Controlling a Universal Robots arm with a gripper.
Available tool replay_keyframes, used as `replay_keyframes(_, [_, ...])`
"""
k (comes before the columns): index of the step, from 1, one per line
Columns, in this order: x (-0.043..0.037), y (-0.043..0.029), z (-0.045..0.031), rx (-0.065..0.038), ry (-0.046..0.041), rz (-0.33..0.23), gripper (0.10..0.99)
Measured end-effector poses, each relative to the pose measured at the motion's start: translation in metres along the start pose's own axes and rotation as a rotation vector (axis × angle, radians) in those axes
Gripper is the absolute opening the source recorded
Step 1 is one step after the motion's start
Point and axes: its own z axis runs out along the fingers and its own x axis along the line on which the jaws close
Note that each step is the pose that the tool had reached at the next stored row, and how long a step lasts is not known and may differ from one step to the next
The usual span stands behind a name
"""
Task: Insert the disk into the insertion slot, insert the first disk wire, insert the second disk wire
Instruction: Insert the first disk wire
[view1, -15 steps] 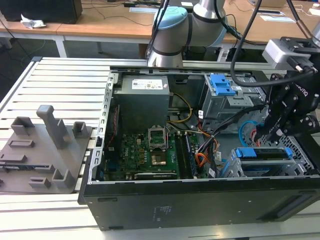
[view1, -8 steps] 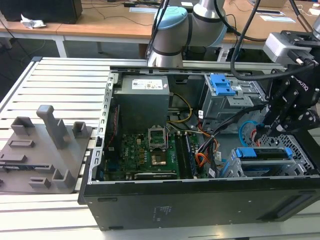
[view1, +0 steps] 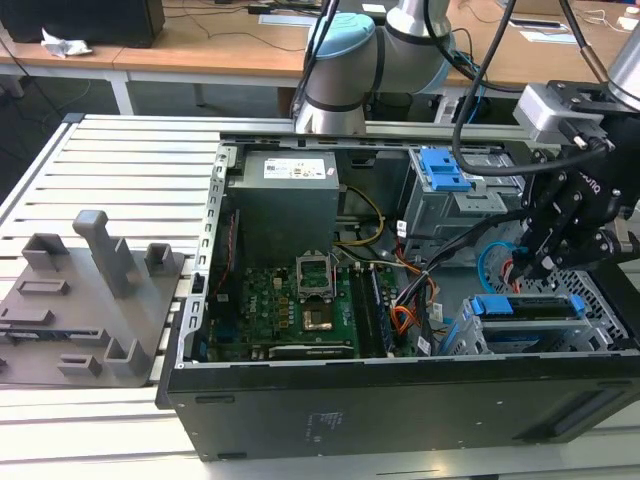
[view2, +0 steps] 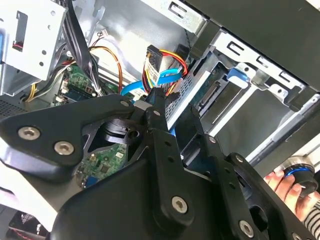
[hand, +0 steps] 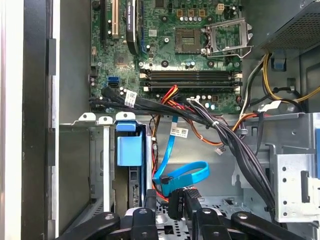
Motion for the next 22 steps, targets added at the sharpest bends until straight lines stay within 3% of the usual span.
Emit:
replay_keyframes(3, [0.0001, 0.0, 0.0002, 0.0, 0.0, 0.0, 0.361])
replay_keyframes(6, [0.0001, 0.0, 0.0004, 0.0, -0.0002, 0.0, 0.176])
replay_keyframes(12, [0.0001, -0.0008, 0.0006, 0.0, -0.0003, 0.0, 0.176])
replay_keyframes(16, [-0.0013, -0.0147, -0.0002, -0.004, -0.0001, 0.0, 0.176])
replay_keyframes(22, [-0.0009, -0.0166, -0.0003, -0.004, 0.0, 0.0, 0.176])
